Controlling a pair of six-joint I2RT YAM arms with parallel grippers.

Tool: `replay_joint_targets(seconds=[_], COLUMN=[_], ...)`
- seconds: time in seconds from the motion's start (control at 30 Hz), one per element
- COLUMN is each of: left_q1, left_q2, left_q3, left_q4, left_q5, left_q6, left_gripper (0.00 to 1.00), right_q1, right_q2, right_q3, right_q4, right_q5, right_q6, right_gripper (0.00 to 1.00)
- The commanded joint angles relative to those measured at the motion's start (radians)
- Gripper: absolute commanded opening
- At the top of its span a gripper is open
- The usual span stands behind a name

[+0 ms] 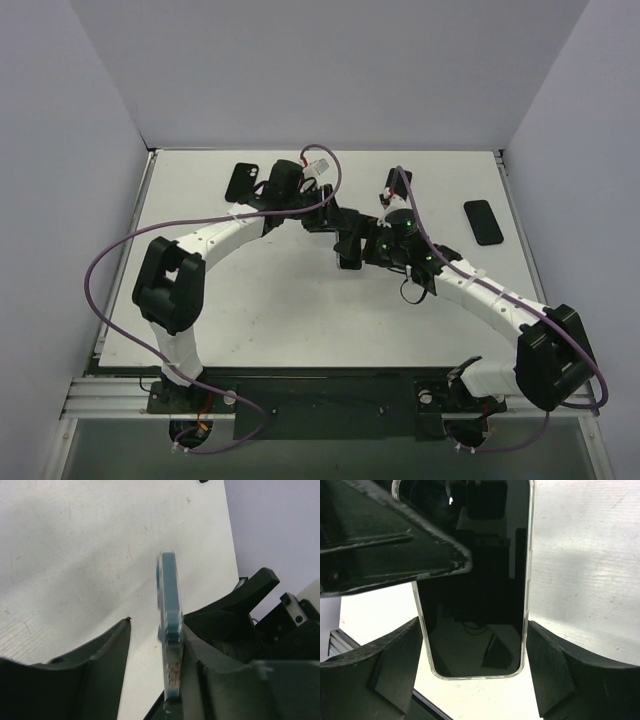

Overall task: Take the phone out of the phone case
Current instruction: Pick up the phone at the center of the board.

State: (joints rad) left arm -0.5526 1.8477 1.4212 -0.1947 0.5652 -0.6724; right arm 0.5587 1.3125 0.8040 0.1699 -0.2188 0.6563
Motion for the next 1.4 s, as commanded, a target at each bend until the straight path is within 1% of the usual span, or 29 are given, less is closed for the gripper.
replay_joint_targets(seconds=[0.0,0.03,0.07,0.1,0.13,0.17,0.2,0.23,0.27,0.33,0.37,0.4,0.47,0.57,0.6,0.63,0.73,0.8,0.83,0.87,0.9,0.97,1.0,1.03,1.07,1.17,1.23,1.37], left_q1=[-0.006,-0.004,-0.004,-0.004,-0.004,-0.003,0.002,0.005,0.008,0.016,0.017,0.020,0.022,0.022,0.022,0.022,0.025,0.034,0.046,0.052,0.068,0.088,0.092,0.101,0.106,0.114,0.114,0.112], left_q2=[-0.007,-0.011,-0.016,-0.019,-0.033,-0.054,-0.065,-0.086,-0.093,-0.120,-0.145,-0.157,-0.188,-0.209,-0.212,-0.217,-0.222,-0.258,-0.268,-0.298,-0.317,-0.381,-0.430,-0.452,-0.499,-0.573,-0.608,-0.614], left_q3=[0.044,0.044,0.044,0.039,0.035,0.019,0.013,0.005,0.008,0.018,0.016,0.013,0.012,0.010,0.012,0.013,0.031,0.024,0.018,-0.010,-0.028,-0.115,-0.181,-0.212,-0.252,-0.320,-0.338,-0.350], left_q4=[0.018,0.027,0.043,0.057,0.093,0.112,0.164,0.179,0.228,0.265,0.302,0.319,0.365,0.435,0.448,0.466,0.504,0.474,0.431,0.407,0.384,0.443,0.486,0.497,0.497,0.483,0.480,0.518], left_q5=[0.031,0.044,0.080,0.094,0.131,0.148,0.172,0.205,0.226,0.275,0.303,0.314,0.346,0.409,0.420,0.438,0.487,0.470,0.461,0.444,0.443,0.440,0.443,0.444,0.446,0.440,0.429,0.424], left_q6=[0.017,0.007,-0.004,-0.028,-0.048,-0.074,-0.087,-0.110,-0.115,-0.124,-0.128,-0.128,-0.125,-0.154,-0.173,-0.182,-0.240,-0.221,-0.211,-0.204,-0.205,-0.256,-0.291,-0.302,-0.311,-0.317,-0.331,-0.392], left_gripper=[0.42,0.38,0.25,0.19,0.04,0.00,0.00,0.00,0.00,0.00,0.00,0.00,0.00,0.00,0.00,0.00,0.00,0.00,0.00,0.00,0.00,0.00,0.00,0.00,0.00,0.00,0.00,0.00], right_q1=[0.050,0.055,0.055,0.055,0.055,0.053,0.055,0.053,0.050,0.026,0.012,-0.009,-0.049,-0.085,-0.095,-0.100,-0.108,-0.109,-0.109,-0.109,-0.106,-0.095,-0.091,-0.079,-0.075,-0.040,-0.016,0.020], right_q2=[-0.038,-0.041,-0.041,-0.044,-0.042,-0.039,-0.044,-0.045,-0.061,-0.093,-0.099,-0.119,-0.140,-0.188,-0.221,-0.237,-0.306,-0.334,-0.349,-0.358,-0.369,-0.378,-0.380,-0.383,-0.387,-0.397,-0.406,-0.400], right_q3=[0.086,0.093,0.103,0.107,0.116,0.123,0.138,0.147,0.156,0.147,0.135,0.132,0.115,0.063,0.048,0.025,-0.006,-0.008,-0.014,-0.038,-0.051,-0.077,-0.086,-0.088,-0.089,-0.100,-0.094,-0.072], right_q4=[0.031,0.005,-0.009,-0.038,-0.068,-0.084,-0.139,-0.167,-0.231,-0.271,-0.277,-0.291,-0.316,-0.297,-0.258,-0.233,-0.143,-0.133,-0.094,-0.060,0.024,0.110,0.121,0.129,0.135,0.207,0.209,0.246], right_q5=[0.025,0.029,0.033,0.039,0.033,0.018,0.010,0.006,0.004,-0.051,-0.129,-0.224,-0.333,-0.436,-0.492,-0.520,-0.634,-0.666,-0.672,-0.691,-0.702,-0.769,-0.775,-0.775,-0.775,-0.751,-0.697,-0.692], right_q6=[-0.009,-0.017,-0.023,-0.029,-0.043,-0.058,-0.091,-0.109,-0.142,-0.184,-0.193,-0.213,-0.234,-0.225,-0.207,-0.196,-0.153,-0.144,-0.123,-0.098,-0.058,-0.018,-0.020,-0.027,-0.029,0.003,0.005,0.020], right_gripper=[0.00,0.00,0.00,0.00,0.07,0.20,0.44,0.52,0.66,0.78,0.81,0.83,0.83,0.83,0.81,0.78,0.74,0.72,0.69,0.68,0.67,0.67,0.67,0.67,0.67,0.67,0.68,0.66])
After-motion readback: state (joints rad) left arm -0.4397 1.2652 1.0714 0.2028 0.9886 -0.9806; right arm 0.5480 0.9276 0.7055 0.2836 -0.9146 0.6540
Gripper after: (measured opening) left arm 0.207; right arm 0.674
